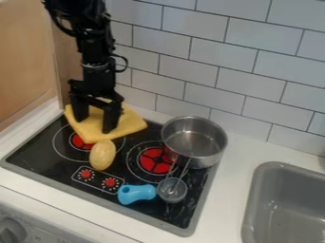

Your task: Move the yellow cloth to the top middle part of the stove

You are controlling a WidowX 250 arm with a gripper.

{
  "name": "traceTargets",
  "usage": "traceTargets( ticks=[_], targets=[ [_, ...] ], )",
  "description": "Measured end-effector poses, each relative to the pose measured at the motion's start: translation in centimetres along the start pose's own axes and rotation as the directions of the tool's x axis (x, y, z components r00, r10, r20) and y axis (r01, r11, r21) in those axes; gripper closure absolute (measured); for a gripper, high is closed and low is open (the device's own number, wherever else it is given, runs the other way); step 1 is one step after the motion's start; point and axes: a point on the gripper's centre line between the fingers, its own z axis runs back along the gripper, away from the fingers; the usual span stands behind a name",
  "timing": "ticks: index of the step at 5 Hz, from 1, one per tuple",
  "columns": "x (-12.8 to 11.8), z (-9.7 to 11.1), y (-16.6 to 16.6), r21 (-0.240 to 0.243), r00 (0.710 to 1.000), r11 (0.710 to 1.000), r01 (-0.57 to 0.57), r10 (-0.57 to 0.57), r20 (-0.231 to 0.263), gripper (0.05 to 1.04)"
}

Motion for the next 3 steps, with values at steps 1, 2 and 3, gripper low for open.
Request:
traceTargets(
  ticks=[1, 2, 3],
  targets=[
    [1.4, 0.0, -1.7, 0.0, 0.998, 0.998, 0.069, -0.069, 0.004, 0.085],
    [2.1, -0.1, -3.3, -0.007, 0.993, 0.993, 0.121, -0.121, 0.005, 0.085],
    [2.2, -0.1, -4.5, -0.008, 0.988, 0.988, 0.154, -0.154, -0.001, 0.085]
  ],
)
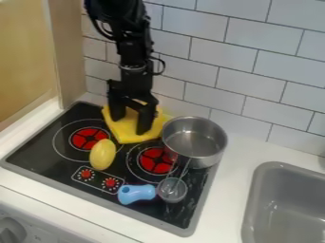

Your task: Move the yellow cloth to the top middle part of the stove

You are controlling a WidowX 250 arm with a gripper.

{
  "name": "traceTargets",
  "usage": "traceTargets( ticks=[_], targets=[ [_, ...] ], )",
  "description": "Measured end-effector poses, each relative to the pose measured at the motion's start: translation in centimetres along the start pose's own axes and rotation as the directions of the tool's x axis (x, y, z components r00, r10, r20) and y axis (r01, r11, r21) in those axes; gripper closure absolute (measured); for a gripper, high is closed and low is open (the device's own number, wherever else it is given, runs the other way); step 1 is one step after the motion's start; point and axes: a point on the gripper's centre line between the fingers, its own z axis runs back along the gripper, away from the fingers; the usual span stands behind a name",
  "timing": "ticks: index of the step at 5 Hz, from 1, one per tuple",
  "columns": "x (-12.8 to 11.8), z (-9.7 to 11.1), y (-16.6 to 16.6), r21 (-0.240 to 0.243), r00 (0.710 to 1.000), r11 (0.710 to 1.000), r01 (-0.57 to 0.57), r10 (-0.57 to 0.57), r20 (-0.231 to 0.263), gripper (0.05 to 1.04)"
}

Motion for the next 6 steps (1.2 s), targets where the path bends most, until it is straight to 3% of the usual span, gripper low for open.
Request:
traceTargets(
  ticks=[2, 4, 5, 6],
  targets=[
    [-0.3, 0.1, -0.5, -0.007, 1.0, 1.0, 0.004, -0.004, -0.016, 0.085],
    [-0.9, 0.9, -1.2, -0.084, 1.0, 0.996, -0.003, 0.001, -0.02, 0.085],
    [-1.3, 1.0, -1.1, -0.083, 0.999, 0.996, -0.014, 0.011, -0.045, 0.085],
    [-1.1, 2.8, -1.0, -0.06, 1.0, 0.998, -0.029, 0.029, -0.003, 0.085]
  ],
)
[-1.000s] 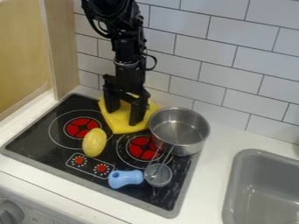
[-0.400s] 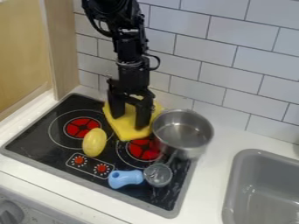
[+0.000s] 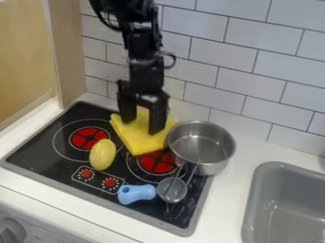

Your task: Move the yellow cloth to the top middle part of the stove

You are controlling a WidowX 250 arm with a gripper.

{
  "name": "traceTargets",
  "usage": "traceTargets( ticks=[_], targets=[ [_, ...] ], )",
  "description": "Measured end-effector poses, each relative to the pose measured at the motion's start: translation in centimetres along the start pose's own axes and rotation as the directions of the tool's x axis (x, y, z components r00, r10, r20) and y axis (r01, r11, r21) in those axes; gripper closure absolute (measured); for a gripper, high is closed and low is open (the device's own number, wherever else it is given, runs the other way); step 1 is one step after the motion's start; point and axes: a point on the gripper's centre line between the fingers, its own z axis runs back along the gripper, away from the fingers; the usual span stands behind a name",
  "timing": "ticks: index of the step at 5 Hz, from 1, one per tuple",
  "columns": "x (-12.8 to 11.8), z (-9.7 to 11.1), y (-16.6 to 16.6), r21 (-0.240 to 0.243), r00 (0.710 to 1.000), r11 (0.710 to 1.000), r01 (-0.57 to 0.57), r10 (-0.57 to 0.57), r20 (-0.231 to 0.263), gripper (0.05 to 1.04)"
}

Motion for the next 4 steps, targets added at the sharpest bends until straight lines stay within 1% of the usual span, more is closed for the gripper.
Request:
traceTargets(
  ticks=[1, 2, 3, 4],
  targets=[
    [0.1, 1.6, 0.2, 0.035, 0.999, 0.999, -0.011, 0.01, 0.036, 0.085],
    [-0.2, 3.7, -0.1, 0.064, 0.996, 0.998, -0.019, 0.014, 0.085, 0.085],
    [-0.8, 5.1, -0.5, 0.073, 0.993, 0.997, -0.018, 0.009, 0.116, 0.085],
    [-0.8, 5.2, -0.5, 0.074, 0.993, 0.997, -0.018, 0.009, 0.119, 0.085]
  ],
)
